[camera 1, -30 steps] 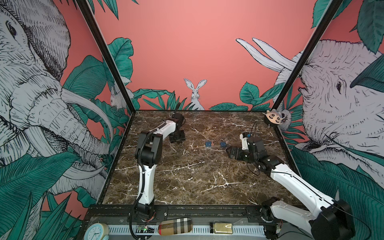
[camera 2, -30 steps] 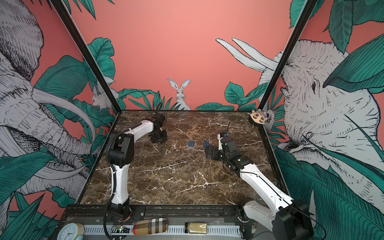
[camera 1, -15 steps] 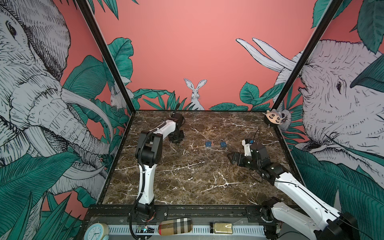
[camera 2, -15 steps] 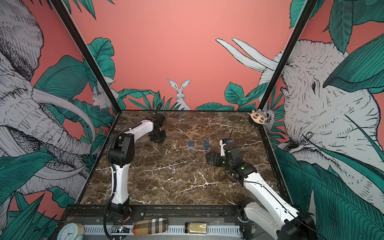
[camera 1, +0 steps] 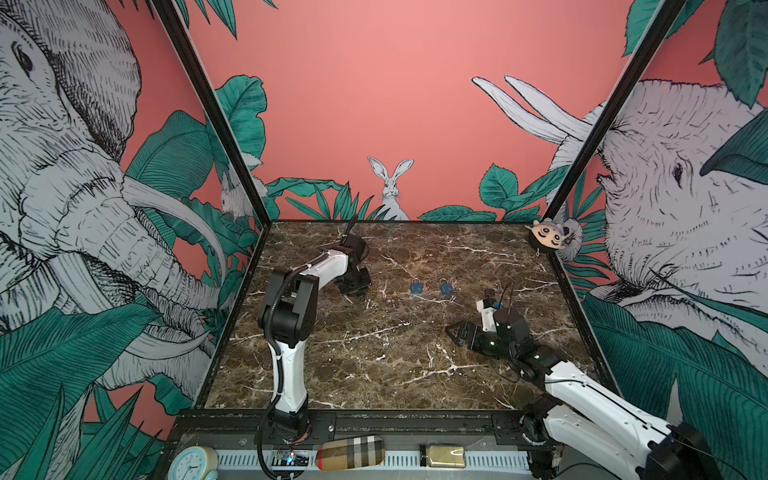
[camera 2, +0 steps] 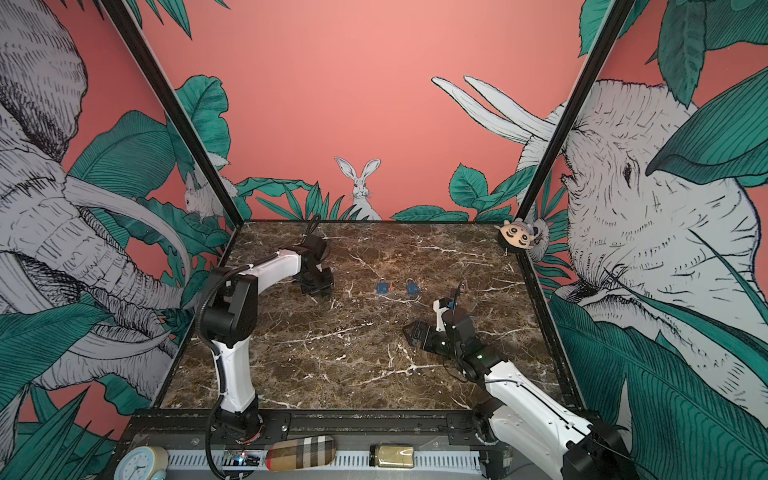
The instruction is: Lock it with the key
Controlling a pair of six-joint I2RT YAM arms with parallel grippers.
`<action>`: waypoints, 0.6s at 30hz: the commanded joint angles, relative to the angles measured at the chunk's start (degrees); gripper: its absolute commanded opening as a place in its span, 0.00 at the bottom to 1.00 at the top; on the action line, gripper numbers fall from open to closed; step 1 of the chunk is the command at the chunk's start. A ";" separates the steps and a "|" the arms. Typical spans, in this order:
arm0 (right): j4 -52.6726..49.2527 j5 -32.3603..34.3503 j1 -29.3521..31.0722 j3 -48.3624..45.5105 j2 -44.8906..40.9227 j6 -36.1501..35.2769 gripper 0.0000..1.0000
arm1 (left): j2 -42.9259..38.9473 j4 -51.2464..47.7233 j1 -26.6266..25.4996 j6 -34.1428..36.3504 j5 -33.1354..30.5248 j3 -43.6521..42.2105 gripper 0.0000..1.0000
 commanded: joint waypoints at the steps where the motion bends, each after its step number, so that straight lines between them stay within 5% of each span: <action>1: 10.69 2.11 3.71 0.58 2.17 3.02 0.99 | -9.64 3.05 -0.42 -4.86 5.08 -3.33 0.15; 10: 29.68 18.33 20.13 3.98 15.87 5.09 0.99 | -27.67 8.09 -3.68 -15.41 5.65 -16.18 0.15; 18: 39.91 27.46 28.82 13.26 31.24 3.42 0.82 | -41.39 13.96 -5.59 -26.17 3.79 -28.86 0.16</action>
